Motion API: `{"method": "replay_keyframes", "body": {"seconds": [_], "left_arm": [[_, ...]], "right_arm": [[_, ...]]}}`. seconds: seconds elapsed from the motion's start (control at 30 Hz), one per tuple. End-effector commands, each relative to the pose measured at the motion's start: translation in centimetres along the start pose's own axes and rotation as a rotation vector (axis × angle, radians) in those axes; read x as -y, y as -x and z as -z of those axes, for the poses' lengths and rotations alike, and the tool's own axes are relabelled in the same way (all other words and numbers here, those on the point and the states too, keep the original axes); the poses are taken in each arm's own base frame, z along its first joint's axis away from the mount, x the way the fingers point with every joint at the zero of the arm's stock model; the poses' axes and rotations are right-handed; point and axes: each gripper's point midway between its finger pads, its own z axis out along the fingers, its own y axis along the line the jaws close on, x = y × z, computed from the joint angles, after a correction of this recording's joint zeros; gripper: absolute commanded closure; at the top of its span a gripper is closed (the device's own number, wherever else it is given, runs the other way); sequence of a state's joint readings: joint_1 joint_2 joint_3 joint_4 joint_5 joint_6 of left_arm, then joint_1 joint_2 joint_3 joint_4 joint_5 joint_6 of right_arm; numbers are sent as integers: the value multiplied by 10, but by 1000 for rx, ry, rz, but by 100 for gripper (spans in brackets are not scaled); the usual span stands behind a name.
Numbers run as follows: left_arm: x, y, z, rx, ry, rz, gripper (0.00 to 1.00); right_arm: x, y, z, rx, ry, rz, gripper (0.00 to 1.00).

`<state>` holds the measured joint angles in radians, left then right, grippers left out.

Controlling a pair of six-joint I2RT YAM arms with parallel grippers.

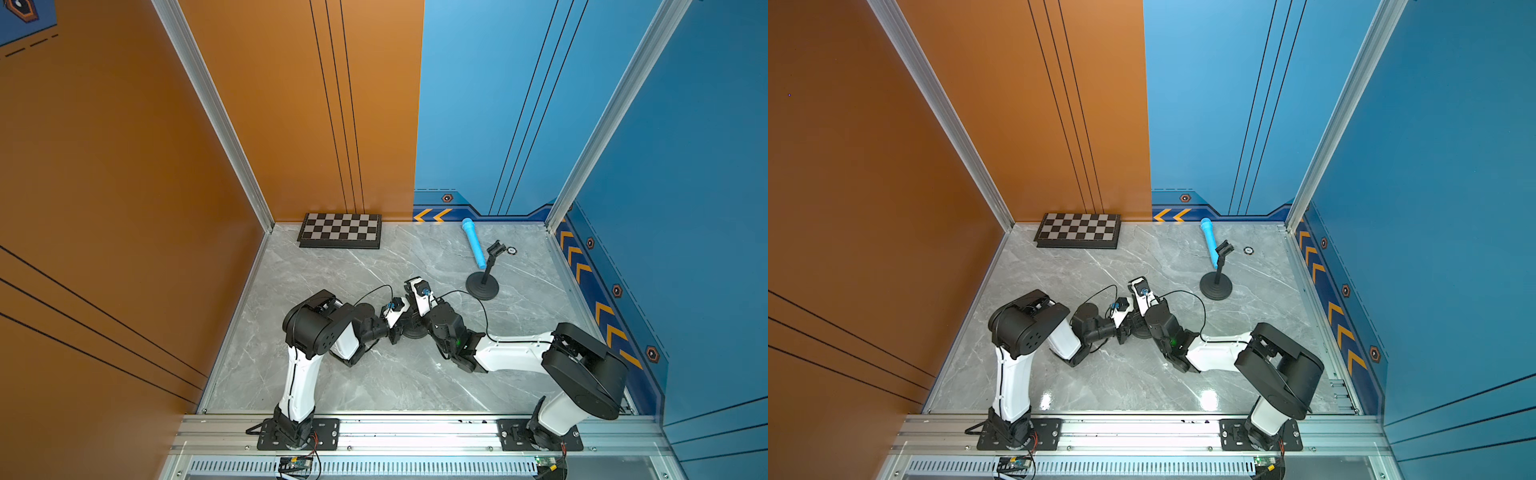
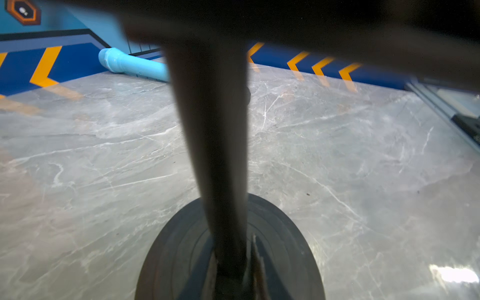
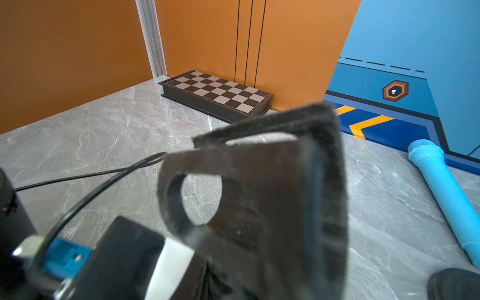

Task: Assemble a microphone stand
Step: Screw the microphone stand pole into the microphone stand base.

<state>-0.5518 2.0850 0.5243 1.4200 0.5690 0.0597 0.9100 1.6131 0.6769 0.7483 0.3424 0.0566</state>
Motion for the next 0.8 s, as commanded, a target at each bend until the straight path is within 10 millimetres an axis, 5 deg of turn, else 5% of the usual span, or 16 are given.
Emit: {"method": "replay_keyframes", "body": {"seconds": [0.0, 0.2, 0.4, 0.5, 0.67, 0.77], "left_arm": [[13, -35, -2, -106, -37, 41, 95], [18, -47, 9, -132, -61, 27, 100], [20, -43, 9, -122, -79, 24, 100], [19, -44, 10, -125, -80, 30, 100], [16, -44, 11, -126, -65, 39, 98], [14, -41, 11, -121, -52, 45, 90]], "right_arm": [[-20, -23, 3, -166, 216, 33, 83], [-29, -8, 19, -238, 536, 118, 57], [-10, 6, 8, -216, 549, 147, 55], [-4, 11, 1, -205, 517, 142, 64], [4, 9, -1, -174, 383, 121, 96], [9, 1, 2, -138, 171, 110, 100]]}}
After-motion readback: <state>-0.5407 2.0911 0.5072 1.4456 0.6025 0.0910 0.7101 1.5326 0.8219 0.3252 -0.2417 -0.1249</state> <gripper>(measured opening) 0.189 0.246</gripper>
